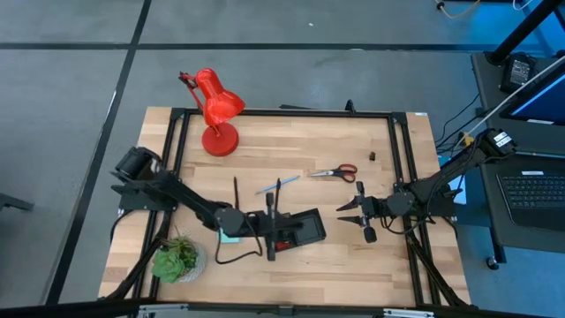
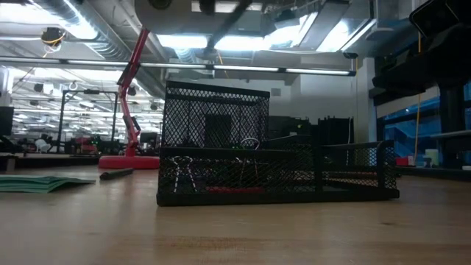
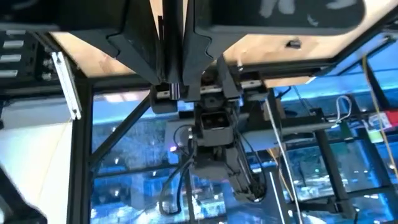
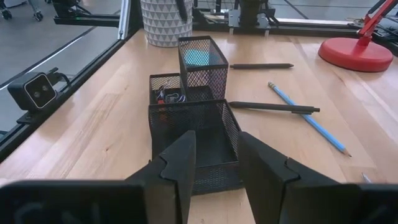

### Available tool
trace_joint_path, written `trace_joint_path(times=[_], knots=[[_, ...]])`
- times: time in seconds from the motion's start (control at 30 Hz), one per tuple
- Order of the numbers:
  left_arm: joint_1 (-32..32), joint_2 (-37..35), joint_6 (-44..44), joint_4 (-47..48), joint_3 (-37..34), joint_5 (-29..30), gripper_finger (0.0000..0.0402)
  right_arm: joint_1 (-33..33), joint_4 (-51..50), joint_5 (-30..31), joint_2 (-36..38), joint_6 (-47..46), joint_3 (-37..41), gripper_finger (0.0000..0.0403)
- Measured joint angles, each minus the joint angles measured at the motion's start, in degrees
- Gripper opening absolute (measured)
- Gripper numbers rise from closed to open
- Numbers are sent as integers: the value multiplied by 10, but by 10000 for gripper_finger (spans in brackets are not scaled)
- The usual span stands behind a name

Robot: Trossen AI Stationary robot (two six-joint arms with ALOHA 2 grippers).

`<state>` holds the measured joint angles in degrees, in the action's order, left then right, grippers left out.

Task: Pick and place office supplies into organizer
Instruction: Put the bottom black pen into the black desk organizer

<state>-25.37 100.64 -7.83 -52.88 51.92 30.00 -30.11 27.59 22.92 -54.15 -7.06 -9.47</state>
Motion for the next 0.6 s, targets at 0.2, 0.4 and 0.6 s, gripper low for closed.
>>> trace_joint_path(times=[0.2, 0.4, 0.6], knots=[[2, 42, 9, -27, 0, 30, 33, 0, 0, 0, 0, 0, 0, 122], [3, 59, 19, -13, 0, 89, 31, 0, -2, 0, 0, -1, 0, 122], [2, 62, 65, 39, -1, 128, 30, 0, -4, 0, 0, -1, 0, 122]])
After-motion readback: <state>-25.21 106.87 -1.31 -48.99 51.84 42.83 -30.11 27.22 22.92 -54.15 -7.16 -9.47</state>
